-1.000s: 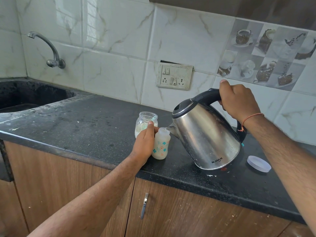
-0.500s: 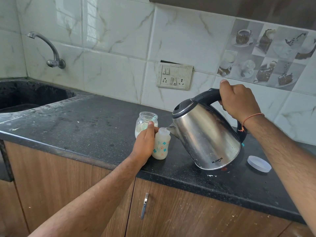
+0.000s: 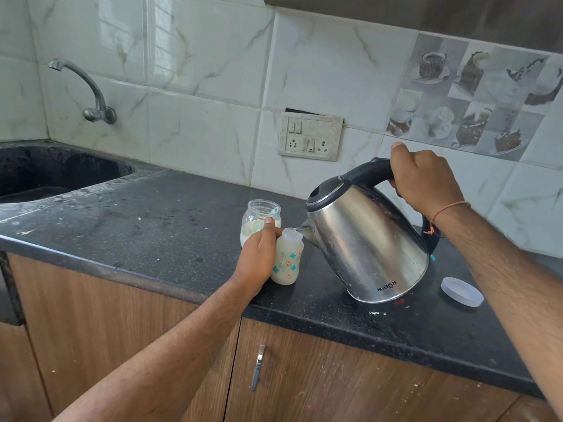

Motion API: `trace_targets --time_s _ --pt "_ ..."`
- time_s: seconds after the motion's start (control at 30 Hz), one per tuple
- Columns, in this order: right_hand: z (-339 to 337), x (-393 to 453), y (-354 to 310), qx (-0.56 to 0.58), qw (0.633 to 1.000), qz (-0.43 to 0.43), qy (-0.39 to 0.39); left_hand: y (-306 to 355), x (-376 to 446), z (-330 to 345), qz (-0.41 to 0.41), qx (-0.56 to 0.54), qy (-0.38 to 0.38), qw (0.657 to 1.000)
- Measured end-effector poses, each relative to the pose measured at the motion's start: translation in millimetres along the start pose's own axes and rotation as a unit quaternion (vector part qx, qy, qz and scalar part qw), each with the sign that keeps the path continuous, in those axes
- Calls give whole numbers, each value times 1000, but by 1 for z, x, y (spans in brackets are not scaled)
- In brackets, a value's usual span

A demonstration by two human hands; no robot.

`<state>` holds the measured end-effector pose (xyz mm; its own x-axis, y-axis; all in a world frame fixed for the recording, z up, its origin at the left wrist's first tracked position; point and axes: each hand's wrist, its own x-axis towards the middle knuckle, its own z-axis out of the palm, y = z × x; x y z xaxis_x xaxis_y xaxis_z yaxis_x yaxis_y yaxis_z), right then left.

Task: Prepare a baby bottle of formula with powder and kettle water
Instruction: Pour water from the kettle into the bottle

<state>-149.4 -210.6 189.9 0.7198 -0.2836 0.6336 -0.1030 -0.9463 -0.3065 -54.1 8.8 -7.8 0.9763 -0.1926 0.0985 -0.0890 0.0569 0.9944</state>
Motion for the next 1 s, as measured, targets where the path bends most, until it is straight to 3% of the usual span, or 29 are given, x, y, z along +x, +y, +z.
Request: trace_targets --time_s 0.13,0.47,1.0 --pt "0 -1 1 8 1000 -4 2 -1 0 0 1 9 1 1000" --pt "-7 -12 19 168 982 80 26 0 1 2 3 19 -7 1000" --pt "1 -56 68 316 910 239 122 2 0 4 3 3 -12 1000"
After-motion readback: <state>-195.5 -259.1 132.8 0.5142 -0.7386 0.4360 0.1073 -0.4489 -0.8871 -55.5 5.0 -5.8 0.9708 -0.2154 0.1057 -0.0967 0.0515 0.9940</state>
